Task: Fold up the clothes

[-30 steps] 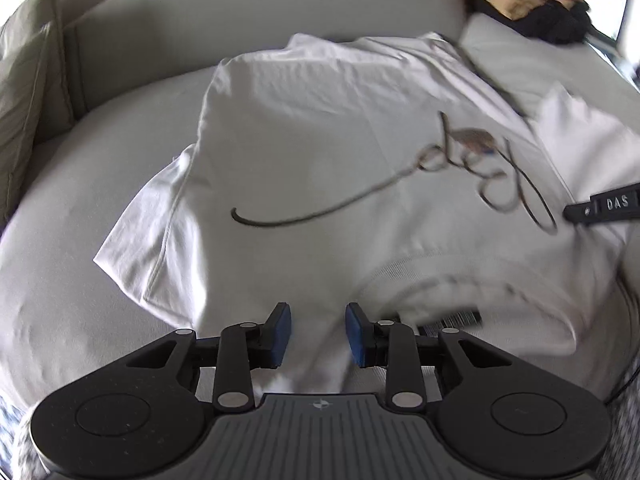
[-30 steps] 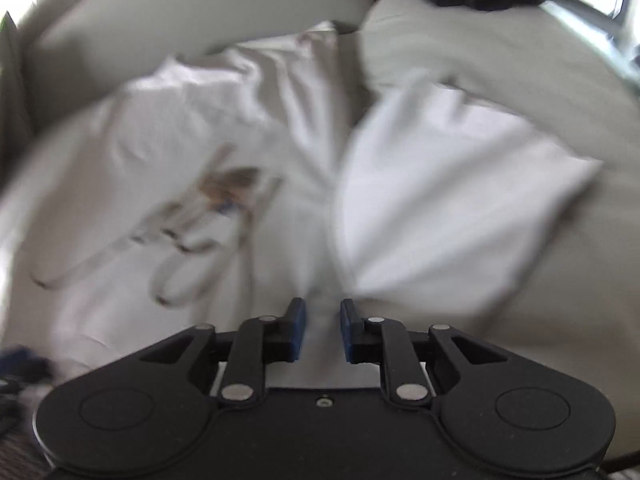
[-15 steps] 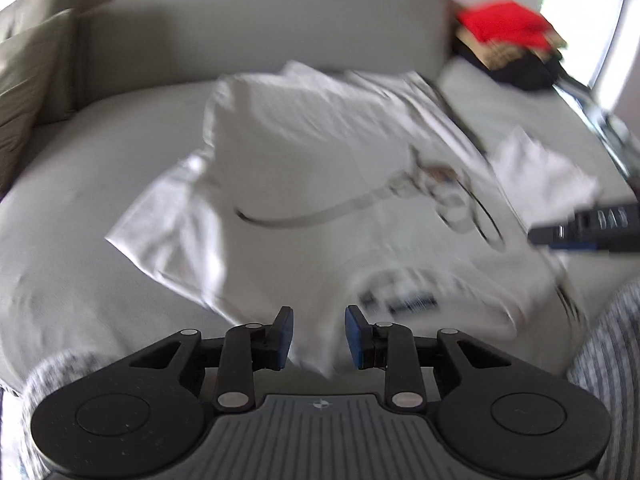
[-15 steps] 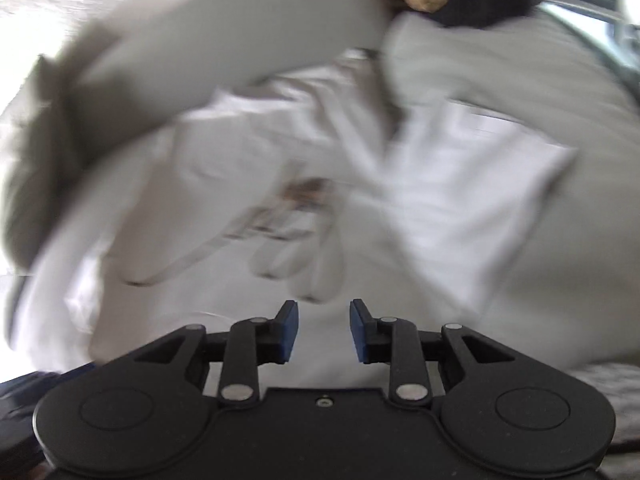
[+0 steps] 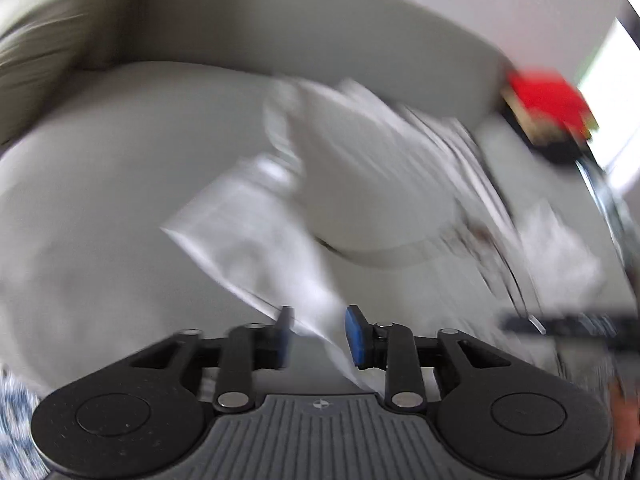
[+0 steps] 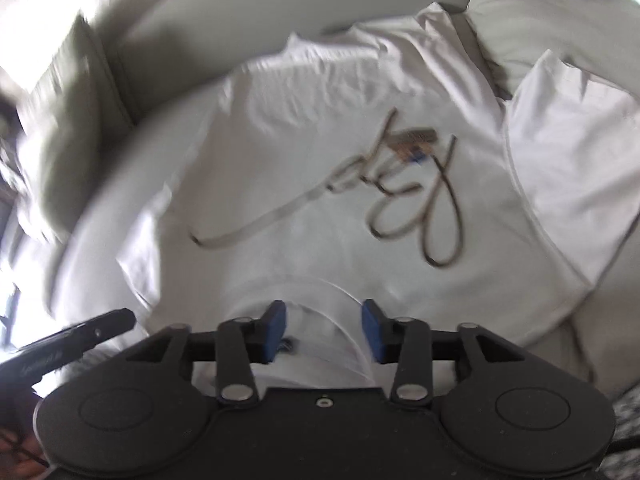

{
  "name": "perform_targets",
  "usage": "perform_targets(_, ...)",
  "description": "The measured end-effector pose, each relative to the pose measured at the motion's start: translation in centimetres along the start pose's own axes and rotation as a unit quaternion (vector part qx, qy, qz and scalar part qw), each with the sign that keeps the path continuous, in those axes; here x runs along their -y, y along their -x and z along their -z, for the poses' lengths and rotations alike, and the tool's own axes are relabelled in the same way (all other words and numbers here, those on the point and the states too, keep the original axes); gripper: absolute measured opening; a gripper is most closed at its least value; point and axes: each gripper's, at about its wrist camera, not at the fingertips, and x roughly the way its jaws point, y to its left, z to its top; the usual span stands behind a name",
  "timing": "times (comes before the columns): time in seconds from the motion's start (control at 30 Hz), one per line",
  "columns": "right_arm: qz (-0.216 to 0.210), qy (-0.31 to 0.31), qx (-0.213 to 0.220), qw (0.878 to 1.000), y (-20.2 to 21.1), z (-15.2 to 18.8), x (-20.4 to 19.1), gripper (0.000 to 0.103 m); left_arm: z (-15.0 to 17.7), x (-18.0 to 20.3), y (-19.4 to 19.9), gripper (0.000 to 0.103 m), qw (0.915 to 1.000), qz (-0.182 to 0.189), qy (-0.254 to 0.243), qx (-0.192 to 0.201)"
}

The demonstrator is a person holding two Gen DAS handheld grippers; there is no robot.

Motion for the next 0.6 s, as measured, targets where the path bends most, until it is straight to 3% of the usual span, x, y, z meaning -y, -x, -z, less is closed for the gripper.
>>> perform_targets(0.1,-0.027,-0.041,-0.007,0.999,-1.3,-0.3,0.3,0.055,-2.1,-5.5,-0.6,0.043,0.9921,0.028,0.122,0.006)
perform_targets(0.23,-0.04,-0.086,-0.023,0.995,-3.4,-0.2,1.2,0.055,-2.7,-10.8,-3.4,0.044,0.9603,0.081,0.265,-0.027)
perform_targets(0.43,-0.04,-0.077,-0.022,0.996,-3.7,-0.2,0.9,0.057,-1.8,-12.9,-7.2,0.045,0.9169,0.141,0.367,-0.066)
perform_targets(0.6,-0.045,-0.08,-0.021,0.996,-3.8,-0.3,1.1,0.058,-3.3,-12.7,-9.2,0.044,0.9074,0.159,0.381,-0.079)
